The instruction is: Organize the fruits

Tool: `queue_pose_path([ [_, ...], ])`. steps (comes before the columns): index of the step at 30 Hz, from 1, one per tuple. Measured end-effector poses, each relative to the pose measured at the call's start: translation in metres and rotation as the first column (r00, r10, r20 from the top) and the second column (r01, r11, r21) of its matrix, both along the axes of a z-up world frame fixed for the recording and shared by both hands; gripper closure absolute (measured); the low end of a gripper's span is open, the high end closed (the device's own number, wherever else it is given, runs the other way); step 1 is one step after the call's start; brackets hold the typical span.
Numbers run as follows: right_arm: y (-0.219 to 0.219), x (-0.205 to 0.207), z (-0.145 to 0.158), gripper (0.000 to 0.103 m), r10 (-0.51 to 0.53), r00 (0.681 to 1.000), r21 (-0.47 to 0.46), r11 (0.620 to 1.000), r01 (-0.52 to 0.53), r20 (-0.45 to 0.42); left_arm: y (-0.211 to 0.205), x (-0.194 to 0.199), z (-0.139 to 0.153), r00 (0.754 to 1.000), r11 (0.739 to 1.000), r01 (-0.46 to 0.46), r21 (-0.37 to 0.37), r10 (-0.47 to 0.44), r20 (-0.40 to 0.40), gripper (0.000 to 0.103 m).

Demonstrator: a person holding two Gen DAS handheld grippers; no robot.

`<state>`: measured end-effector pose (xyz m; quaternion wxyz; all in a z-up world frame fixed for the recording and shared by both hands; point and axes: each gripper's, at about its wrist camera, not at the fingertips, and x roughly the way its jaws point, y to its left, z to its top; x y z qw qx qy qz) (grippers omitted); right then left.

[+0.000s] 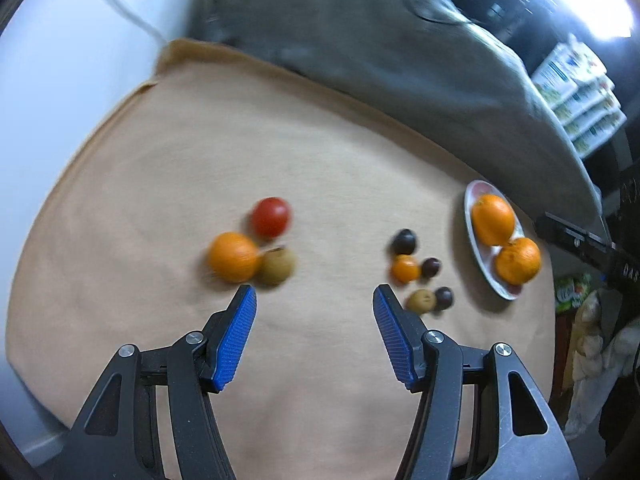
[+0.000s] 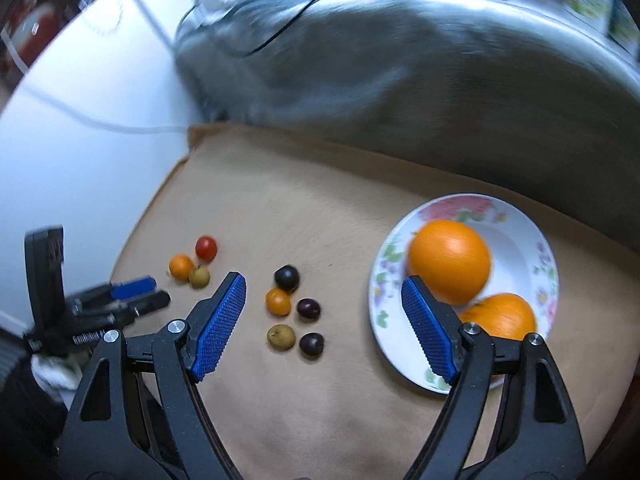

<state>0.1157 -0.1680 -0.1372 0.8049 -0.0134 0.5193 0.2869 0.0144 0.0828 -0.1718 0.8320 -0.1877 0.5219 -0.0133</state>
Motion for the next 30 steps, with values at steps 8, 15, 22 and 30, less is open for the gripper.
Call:
queue_pose_path([
  [8,0.051,-0.012,-0.024,0.038,0.207,0.978,-0.09,0.974,-0.209,-0.031,0.03,-0.008,-0.01,0.996,0.996,-0.086,-0.031,0.086,-0.01,0.043],
  [15,0.078,-0.013,-0.051,0.052,0.287,0.951,-0.126,0.945,-0.301,-0.117,0.045,-0.003,-0.02,0.993,0.99,-0.117,-0.082,0.116,-0.024,0.043],
  [22,0.091,-0.013,-0.066,0.056,0.306,0.941,-0.165,0.93,-0.328,-0.146,0.051,0.004,-0.028,0.992,0.987,-0.122,-0.106,0.119,-0.038,0.043],
  [30,0.093,-0.013,-0.075,0.06,0.296,0.941,-0.192,0.926,-0.324,-0.163,0.053,0.016,-0.042,0.992,0.984,-0.119,-0.134,0.112,-0.059,0.043],
])
